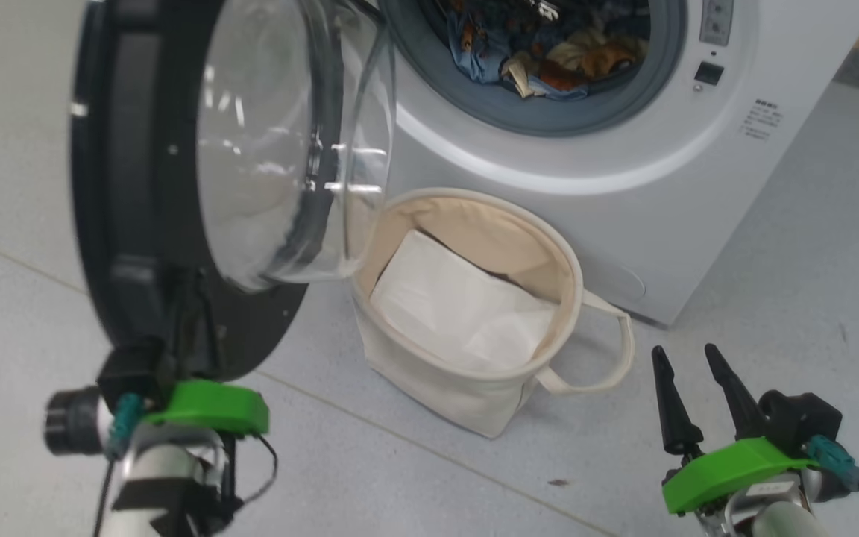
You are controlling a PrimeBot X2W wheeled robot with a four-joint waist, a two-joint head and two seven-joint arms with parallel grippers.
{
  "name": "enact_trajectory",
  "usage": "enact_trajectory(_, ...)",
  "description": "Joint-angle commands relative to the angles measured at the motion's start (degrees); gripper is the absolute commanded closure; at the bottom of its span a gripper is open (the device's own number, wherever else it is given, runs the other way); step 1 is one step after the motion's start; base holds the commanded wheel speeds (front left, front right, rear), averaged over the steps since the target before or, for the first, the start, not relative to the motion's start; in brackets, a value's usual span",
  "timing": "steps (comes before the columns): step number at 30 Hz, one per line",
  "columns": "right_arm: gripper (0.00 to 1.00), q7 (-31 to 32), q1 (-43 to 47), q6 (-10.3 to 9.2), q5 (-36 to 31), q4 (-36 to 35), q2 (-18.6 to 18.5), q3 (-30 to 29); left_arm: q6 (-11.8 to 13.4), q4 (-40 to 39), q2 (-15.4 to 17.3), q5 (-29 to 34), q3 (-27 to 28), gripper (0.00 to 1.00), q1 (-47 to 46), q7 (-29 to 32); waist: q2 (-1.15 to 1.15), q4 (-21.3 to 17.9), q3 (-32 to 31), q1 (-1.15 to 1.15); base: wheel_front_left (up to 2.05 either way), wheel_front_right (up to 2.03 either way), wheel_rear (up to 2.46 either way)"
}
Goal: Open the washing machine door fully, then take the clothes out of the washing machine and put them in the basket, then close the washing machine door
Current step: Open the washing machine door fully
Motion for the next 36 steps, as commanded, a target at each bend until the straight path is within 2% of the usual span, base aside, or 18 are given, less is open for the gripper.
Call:
enact_trajectory(1, 0.0, -0.7, -1.52, 0.06, -0.01, -1.96, -0.77, 1.34, 0.01, -0.07, 1.87, 0.0, 2.81, 0.85, -2.19, 0.23, 0.0, -0.24, 0.81, 0.0, 0.0, 0.0, 0.0)
enact_trajectory(10, 0.0, -0.7, -3.29, 0.06, 0.0, -3.25, -3.97, 1.71, 0.59, 3.82, 4.28, -1.47, 9.0, 0.85, -8.2, 0.23, 0.0, -0.64, 6.08, 0.0, 0.0, 0.0, 0.0)
enact_trajectory(21, 0.0, -0.7, -4.79, 0.06, 0.69, -4.85, -7.52, 1.93, 1.12, 8.26, 5.35, -3.48, 18.86, 0.84, -12.86, 0.23, 0.0, -0.63, 10.95, 0.0, 0.0, 0.0, 0.0)
enact_trajectory(25, 0.0, -0.7, -4.88, 0.06, 0.85, -5.23, -8.6, 1.62, 0.91, 9.66, 5.79, -3.54, 21.98, 0.87, -14.02, 0.23, 0.0, -0.54, 11.77, 0.0, 0.0, 0.0, 0.0)
enact_trajectory(30, 0.0, -0.7, -4.67, 0.06, 1.09, -5.34, -9.36, 1.4, 0.03, 9.78, 5.04, -2.95, 24.77, 0.85, -14.66, 0.23, 0.0, -0.23, 12.05, 0.0, 0.0, 0.0, 0.0)
enact_trajectory(36, 0.0, -0.7, -4.9, 0.06, 1.28, -5.37, -8.93, 1.73, -1.44, 8.49, 2.96, -0.23, 24.47, 0.83, -13.7, 0.23, 0.0, 0.02, 11.15, 0.0, 0.0, 0.0, 0.0)
